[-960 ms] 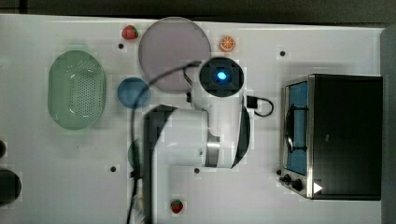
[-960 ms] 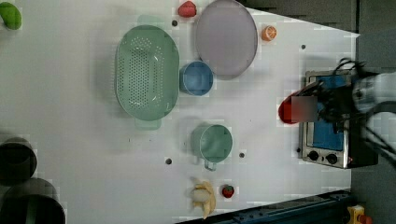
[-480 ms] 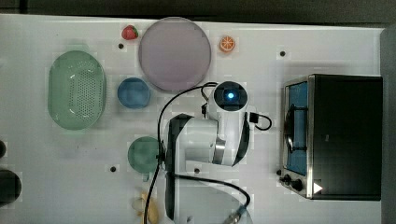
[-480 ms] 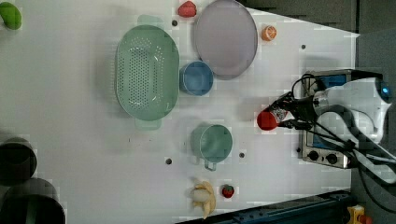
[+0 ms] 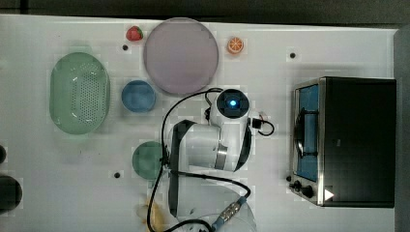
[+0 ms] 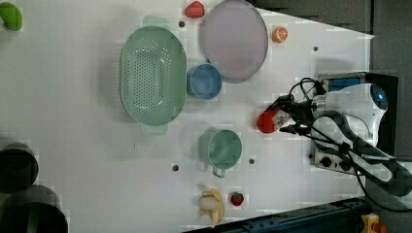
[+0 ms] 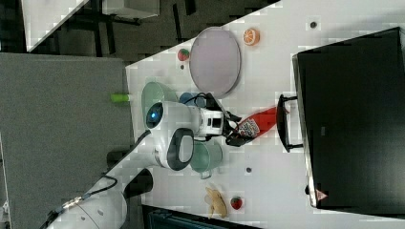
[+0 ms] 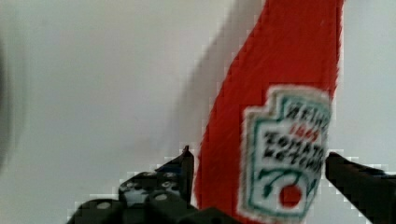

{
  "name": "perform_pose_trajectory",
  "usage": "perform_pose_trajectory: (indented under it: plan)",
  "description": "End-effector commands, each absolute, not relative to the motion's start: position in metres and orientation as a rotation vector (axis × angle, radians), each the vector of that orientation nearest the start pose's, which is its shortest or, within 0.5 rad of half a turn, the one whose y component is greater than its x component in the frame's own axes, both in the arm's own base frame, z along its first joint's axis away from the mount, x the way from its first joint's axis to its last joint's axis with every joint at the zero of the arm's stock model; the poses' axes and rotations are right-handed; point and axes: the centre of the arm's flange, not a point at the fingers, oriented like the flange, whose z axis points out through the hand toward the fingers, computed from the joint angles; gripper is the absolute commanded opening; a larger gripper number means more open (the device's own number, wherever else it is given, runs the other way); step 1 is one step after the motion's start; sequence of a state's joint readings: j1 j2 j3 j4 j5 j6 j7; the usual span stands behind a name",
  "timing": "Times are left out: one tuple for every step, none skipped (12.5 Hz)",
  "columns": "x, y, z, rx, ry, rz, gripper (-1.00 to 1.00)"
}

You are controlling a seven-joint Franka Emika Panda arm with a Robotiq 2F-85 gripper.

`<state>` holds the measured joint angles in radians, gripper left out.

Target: Pick Ketchup from oven and place it on table.

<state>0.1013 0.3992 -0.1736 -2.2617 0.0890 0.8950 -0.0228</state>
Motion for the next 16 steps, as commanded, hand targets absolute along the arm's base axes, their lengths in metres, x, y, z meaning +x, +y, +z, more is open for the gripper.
perform_pose_trajectory:
  plan:
    - [0.550, -0.018, 0.244, -2.867, 1.309, 0.059, 1.00]
    - [0.557, -0.017, 0.270, -2.853, 1.301, 0.030, 1.00]
    - [0.564, -0.016, 0.301, -2.838, 1.291, -0.001, 1.00]
    - [0.570, -0.015, 0.333, -2.825, 1.280, -0.026, 1.00]
    - [0.574, -0.015, 0.366, -2.816, 1.271, -0.038, 1.00]
    - [0.576, -0.014, 0.397, -2.810, 1.260, -0.043, 1.00]
    - [0.579, -0.013, 0.427, -2.804, 1.251, -0.053, 1.00]
    - [0.583, -0.013, 0.457, -2.797, 1.241, -0.080, 1.00]
    - [0.586, -0.014, 0.481, -2.799, 1.233, -0.093, 1.00]
    - [0.587, -0.013, 0.500, -2.800, 1.227, -0.092, 1.00]
    - [0.590, -0.010, 0.520, -2.800, 1.216, -0.105, 1.00]
    - [0.589, -0.010, 0.535, -2.809, 1.214, -0.080, 1.00]
    - [0.586, -0.010, 0.546, -2.820, 1.216, -0.036, 1.00]
    - [0.583, -0.010, 0.558, -2.827, 1.216, -0.008, 1.00]
    - [0.581, -0.011, 0.569, -2.832, 1.217, 0.012, 1.00]
    - [0.578, -0.012, 0.578, -2.835, 1.221, 0.031, 1.00]
